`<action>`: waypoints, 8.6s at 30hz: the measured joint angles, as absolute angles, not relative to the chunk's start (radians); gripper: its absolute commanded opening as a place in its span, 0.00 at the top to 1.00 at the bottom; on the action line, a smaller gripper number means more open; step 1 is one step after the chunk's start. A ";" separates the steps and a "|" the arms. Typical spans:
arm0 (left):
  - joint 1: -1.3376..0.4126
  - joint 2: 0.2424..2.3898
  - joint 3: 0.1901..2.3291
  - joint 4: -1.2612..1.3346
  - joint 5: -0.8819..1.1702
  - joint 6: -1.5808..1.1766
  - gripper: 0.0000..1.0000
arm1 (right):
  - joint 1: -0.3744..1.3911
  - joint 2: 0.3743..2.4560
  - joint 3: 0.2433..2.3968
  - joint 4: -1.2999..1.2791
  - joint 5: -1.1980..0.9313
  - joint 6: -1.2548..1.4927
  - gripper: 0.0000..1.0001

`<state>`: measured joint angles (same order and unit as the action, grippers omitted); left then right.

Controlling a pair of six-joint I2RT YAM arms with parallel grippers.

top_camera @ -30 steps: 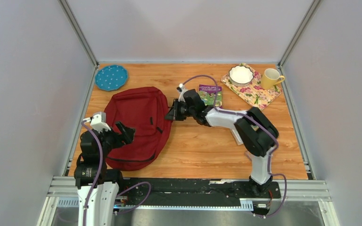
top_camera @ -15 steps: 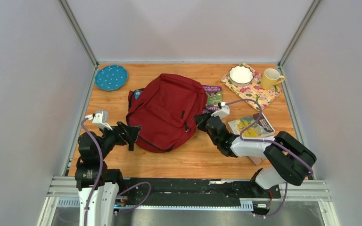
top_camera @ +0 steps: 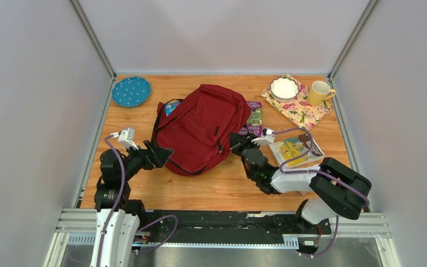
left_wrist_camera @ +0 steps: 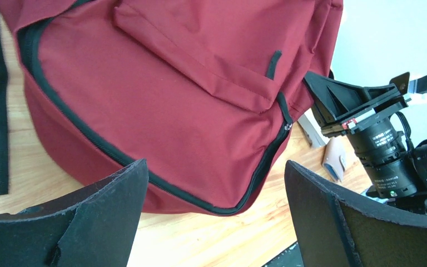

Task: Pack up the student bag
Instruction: Adjust the student bag at the center of the board, then unzip the student bag at the center of the board.

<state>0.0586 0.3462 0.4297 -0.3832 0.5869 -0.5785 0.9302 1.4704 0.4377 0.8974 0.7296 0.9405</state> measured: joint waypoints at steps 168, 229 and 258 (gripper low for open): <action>-0.825 0.914 0.334 0.141 -0.190 -0.778 0.28 | 0.947 1.814 0.314 1.197 0.112 1.186 1.00; -0.825 0.693 0.216 0.121 -0.115 -0.770 1.00 | 1.078 1.444 0.267 1.015 0.324 0.661 1.00; -0.825 0.439 0.293 -0.118 0.018 -0.366 1.00 | 0.776 1.287 0.562 0.490 0.046 0.631 1.00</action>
<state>-0.8249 0.4385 0.2928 -0.1177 0.0177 -0.3664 0.7765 1.2865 0.5617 0.4904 0.0456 0.6308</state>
